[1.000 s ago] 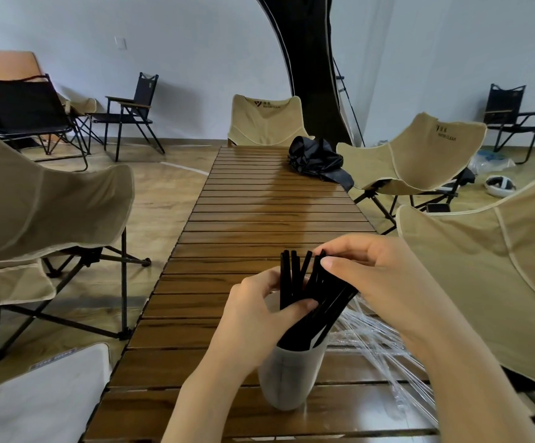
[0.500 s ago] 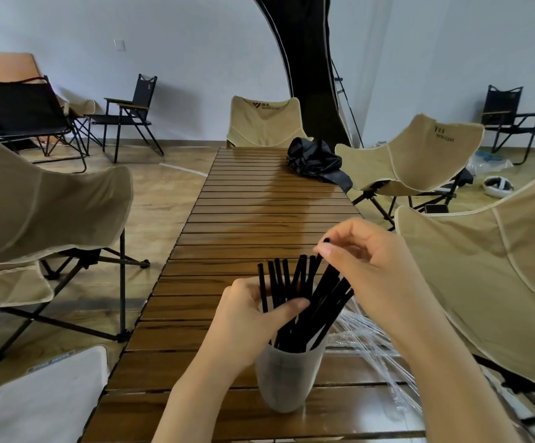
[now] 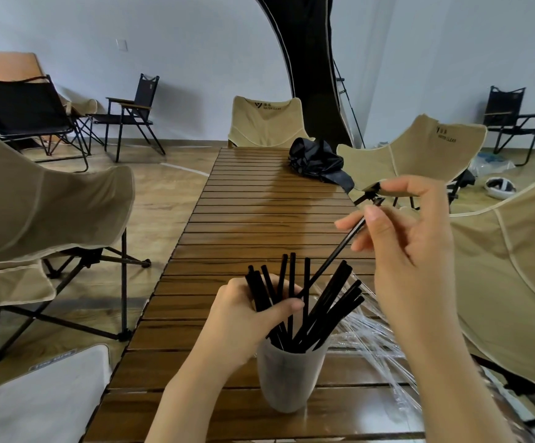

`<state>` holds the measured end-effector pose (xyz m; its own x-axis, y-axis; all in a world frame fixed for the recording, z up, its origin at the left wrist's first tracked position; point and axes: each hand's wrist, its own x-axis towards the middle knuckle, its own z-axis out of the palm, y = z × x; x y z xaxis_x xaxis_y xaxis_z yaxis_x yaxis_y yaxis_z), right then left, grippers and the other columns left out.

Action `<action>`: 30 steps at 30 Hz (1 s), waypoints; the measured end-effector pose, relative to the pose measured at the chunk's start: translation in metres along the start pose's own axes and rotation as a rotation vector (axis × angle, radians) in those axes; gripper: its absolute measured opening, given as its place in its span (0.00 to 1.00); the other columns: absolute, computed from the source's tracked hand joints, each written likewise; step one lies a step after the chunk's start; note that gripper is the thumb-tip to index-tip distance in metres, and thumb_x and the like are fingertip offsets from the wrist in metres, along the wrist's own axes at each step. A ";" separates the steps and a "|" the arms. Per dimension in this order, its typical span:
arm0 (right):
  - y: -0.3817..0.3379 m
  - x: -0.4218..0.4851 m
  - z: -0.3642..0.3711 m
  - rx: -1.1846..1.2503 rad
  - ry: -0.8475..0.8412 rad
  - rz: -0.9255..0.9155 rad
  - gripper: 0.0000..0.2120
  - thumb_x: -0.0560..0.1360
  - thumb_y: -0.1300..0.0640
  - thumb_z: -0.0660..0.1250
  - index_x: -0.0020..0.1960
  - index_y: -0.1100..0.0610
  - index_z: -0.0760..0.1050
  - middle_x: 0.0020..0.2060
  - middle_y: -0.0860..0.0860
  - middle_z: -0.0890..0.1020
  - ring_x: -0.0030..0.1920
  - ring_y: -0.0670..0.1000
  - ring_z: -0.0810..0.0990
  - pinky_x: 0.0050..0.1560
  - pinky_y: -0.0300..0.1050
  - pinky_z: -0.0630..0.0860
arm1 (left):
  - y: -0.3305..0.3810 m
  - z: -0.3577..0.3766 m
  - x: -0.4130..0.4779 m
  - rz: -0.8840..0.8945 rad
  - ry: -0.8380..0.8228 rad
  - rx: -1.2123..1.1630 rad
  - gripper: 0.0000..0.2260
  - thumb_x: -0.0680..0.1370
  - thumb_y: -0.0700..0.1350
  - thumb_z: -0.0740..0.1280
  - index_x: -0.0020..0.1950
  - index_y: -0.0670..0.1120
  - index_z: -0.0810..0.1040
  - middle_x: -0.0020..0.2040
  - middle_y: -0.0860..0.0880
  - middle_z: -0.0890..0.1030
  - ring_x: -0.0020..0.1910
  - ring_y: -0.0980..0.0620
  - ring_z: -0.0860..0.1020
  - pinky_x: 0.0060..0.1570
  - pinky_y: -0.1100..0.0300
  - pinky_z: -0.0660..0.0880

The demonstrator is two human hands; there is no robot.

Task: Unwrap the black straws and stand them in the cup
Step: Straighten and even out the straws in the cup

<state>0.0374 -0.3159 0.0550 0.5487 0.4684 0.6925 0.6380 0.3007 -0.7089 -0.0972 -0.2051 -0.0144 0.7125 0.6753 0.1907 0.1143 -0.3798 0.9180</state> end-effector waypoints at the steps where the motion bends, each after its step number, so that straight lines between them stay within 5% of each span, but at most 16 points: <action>1: 0.003 0.000 -0.001 -0.093 -0.034 -0.047 0.08 0.80 0.64 0.58 0.57 0.55 0.70 0.37 0.50 0.83 0.32 0.46 0.78 0.39 0.32 0.74 | 0.000 0.000 0.000 -0.013 0.015 -0.008 0.07 0.71 0.51 0.72 0.47 0.61 0.81 0.45 0.63 0.83 0.49 0.67 0.79 0.46 0.71 0.75; 7: 0.008 -0.002 0.000 -0.485 -0.349 -0.185 0.17 0.72 0.75 0.64 0.45 0.56 0.85 0.45 0.49 0.84 0.39 0.33 0.77 0.37 0.22 0.67 | 0.000 0.002 0.000 -0.020 0.041 -0.028 0.06 0.70 0.51 0.73 0.43 0.63 0.81 0.44 0.63 0.83 0.48 0.67 0.79 0.46 0.68 0.76; 11: 0.009 -0.002 -0.001 -0.531 -0.261 -0.170 0.15 0.70 0.72 0.68 0.46 0.53 0.85 0.40 0.47 0.84 0.44 0.49 0.79 0.47 0.48 0.78 | 0.000 0.000 0.000 0.002 0.016 -0.017 0.07 0.71 0.50 0.72 0.45 0.63 0.81 0.45 0.64 0.83 0.49 0.67 0.79 0.48 0.68 0.76; 14: 0.012 -0.002 -0.002 -0.553 -0.176 -0.121 0.14 0.70 0.70 0.69 0.47 0.53 0.84 0.38 0.47 0.82 0.43 0.50 0.78 0.48 0.54 0.78 | -0.002 -0.004 0.000 0.003 0.024 0.002 0.08 0.72 0.49 0.72 0.47 0.62 0.81 0.46 0.64 0.83 0.50 0.66 0.79 0.51 0.67 0.76; 21: 0.022 -0.002 -0.008 -0.603 -0.068 -0.021 0.16 0.75 0.69 0.64 0.57 0.55 0.80 0.42 0.50 0.82 0.42 0.50 0.78 0.41 0.34 0.70 | -0.003 -0.008 0.000 -0.009 0.024 0.058 0.07 0.72 0.51 0.72 0.48 0.62 0.81 0.46 0.62 0.83 0.50 0.66 0.79 0.50 0.67 0.76; 25: 0.024 -0.002 -0.011 -0.611 -0.034 0.052 0.16 0.75 0.69 0.62 0.58 0.55 0.79 0.40 0.50 0.80 0.36 0.45 0.74 0.37 0.33 0.66 | -0.002 -0.007 0.000 -0.002 0.027 0.103 0.07 0.72 0.51 0.72 0.45 0.64 0.80 0.45 0.63 0.82 0.49 0.67 0.78 0.49 0.68 0.75; 28: 0.025 -0.003 -0.010 -0.592 -0.144 0.065 0.18 0.75 0.70 0.62 0.57 0.54 0.80 0.39 0.51 0.82 0.26 0.41 0.71 0.30 0.29 0.64 | -0.003 -0.005 0.000 0.008 0.039 0.087 0.07 0.73 0.49 0.72 0.44 0.62 0.82 0.44 0.63 0.83 0.49 0.67 0.78 0.48 0.70 0.75; 30: 0.023 -0.005 -0.008 -0.540 -0.249 0.057 0.19 0.75 0.70 0.62 0.59 0.53 0.80 0.35 0.48 0.80 0.29 0.36 0.74 0.29 0.26 0.67 | -0.002 -0.004 0.001 0.016 0.054 0.092 0.07 0.73 0.49 0.72 0.43 0.63 0.81 0.44 0.64 0.82 0.48 0.68 0.78 0.44 0.74 0.74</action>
<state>0.0537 -0.3181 0.0368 0.4886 0.6720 0.5565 0.8313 -0.1649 -0.5308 -0.0996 -0.2013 -0.0150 0.6763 0.7012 0.2257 0.1682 -0.4453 0.8794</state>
